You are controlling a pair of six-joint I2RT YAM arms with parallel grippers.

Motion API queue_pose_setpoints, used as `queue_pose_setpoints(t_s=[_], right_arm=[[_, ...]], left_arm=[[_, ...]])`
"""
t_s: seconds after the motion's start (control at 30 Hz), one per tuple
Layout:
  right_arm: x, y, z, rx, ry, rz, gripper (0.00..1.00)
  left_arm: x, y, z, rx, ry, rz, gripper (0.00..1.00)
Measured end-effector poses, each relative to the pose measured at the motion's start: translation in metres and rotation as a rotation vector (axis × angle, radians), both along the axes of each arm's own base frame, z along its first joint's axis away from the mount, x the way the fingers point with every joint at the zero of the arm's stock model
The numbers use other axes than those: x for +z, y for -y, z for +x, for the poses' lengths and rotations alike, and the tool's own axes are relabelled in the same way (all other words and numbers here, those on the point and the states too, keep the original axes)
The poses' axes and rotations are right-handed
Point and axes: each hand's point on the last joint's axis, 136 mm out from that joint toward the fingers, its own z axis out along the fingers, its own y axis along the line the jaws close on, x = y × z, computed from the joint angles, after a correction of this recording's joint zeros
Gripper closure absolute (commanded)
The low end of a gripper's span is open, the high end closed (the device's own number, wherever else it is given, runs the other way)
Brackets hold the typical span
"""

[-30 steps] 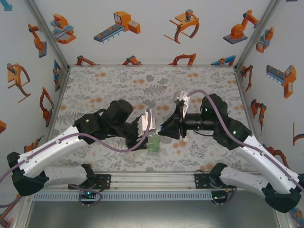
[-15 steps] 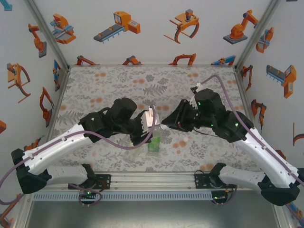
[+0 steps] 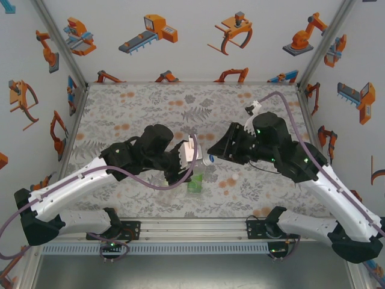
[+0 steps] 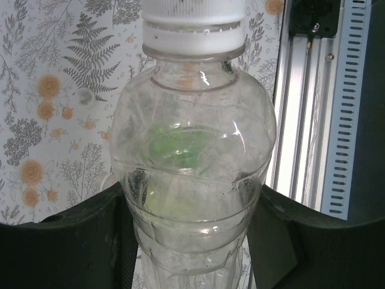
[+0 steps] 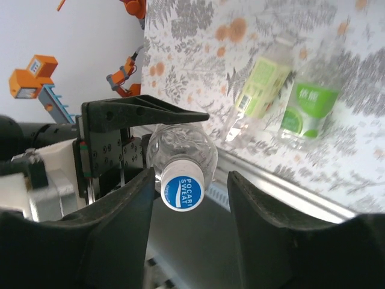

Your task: Screw on the bottle caps

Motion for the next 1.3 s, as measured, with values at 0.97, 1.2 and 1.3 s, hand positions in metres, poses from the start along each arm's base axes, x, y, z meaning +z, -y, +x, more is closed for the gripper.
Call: queue_pose_setpoints(t_s=[0.97,1.2,1.3], right_arm=[[0.074,-0.015,-0.071,0.691,1.018,-0.124,0.48],[0.071,-0.016,-0.079,0.750,1.082,-0.133,0.49],[0.070,-0.017,-0.079,0.762,1.085,-0.134,0.49]], left_arm=[[0.005,-0.003,-0.012,-0.042,-0.029,-0.017,0.99],[0.007,-0.004,-0.013,-0.045,-0.028,-0.024,0.99],[0.007,-0.004,-0.013,-0.046,-0.029,-0.024,0.99]])
